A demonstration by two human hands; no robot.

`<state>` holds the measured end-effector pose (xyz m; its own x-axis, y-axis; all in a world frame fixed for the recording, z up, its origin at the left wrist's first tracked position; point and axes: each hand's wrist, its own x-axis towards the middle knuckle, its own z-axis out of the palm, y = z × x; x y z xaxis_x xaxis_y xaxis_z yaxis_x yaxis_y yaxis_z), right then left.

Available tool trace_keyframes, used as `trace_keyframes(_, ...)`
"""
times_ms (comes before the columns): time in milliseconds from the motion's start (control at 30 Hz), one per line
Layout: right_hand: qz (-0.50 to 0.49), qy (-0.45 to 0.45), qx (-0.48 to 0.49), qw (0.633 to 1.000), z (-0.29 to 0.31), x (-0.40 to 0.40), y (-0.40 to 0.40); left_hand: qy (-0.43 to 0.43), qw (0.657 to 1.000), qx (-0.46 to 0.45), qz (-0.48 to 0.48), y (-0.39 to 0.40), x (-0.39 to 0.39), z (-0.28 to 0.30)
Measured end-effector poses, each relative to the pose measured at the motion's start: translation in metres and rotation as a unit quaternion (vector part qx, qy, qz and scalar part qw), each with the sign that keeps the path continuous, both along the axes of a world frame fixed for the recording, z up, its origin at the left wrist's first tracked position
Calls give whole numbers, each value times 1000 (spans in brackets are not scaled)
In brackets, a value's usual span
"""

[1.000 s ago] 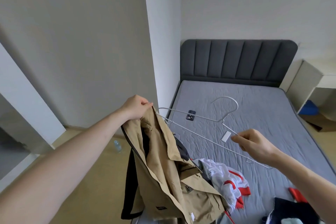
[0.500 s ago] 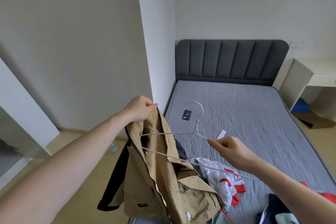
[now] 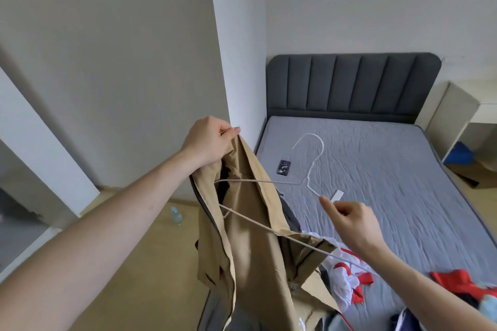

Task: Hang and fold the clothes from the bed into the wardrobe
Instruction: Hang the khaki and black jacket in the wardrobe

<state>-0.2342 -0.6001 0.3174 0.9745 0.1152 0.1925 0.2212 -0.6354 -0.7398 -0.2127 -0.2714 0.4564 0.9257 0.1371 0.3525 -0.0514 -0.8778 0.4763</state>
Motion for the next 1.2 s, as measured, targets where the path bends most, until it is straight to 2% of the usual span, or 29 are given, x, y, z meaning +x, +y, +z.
trace_keyframes(167, -37, -50, -9, 998, 2, 3, -19, -4, 1000, 15, 10, 6, 2, -8)
trace_keyframes(400, -55, -141, -72, 986, 12, -4, -15, -3, 999, 14, 48, 1, 11, -3)
trace_keyframes(533, -70, -140, -74, 985, 8, -2, -14, 6, 997, -1, 73, 6, 15, 0)
trace_keyframes(667, -49, -112, -60, 991, -13, -2, 10, -9, 999, -48, 18, -20, 13, 2)
trace_keyframes(767, -58, -60, -10, 996, -24, -2, 39, -21, 992, -122, -27, -52, 7, 7)
trace_keyframes(900, -62, -7, 141, 988, -31, -2, 64, -25, 979, -180, -97, -79, -14, 19)
trace_keyframes(967, -62, -19, 216, 974, -32, -2, 65, 0, 978, -151, -146, -86, -31, 19)
trace_keyframes(1033, -60, -40, 268, 961, -32, 0, 62, 63, 972, -94, -207, -91, -52, 17)
trace_keyframes(1133, -50, -46, 302, 951, -30, 6, 57, 202, 941, -9, -270, -90, -72, 17)
trace_keyframes(1200, -44, -49, 315, 947, -26, 8, 55, 227, 933, -12, -281, -83, -71, 23)
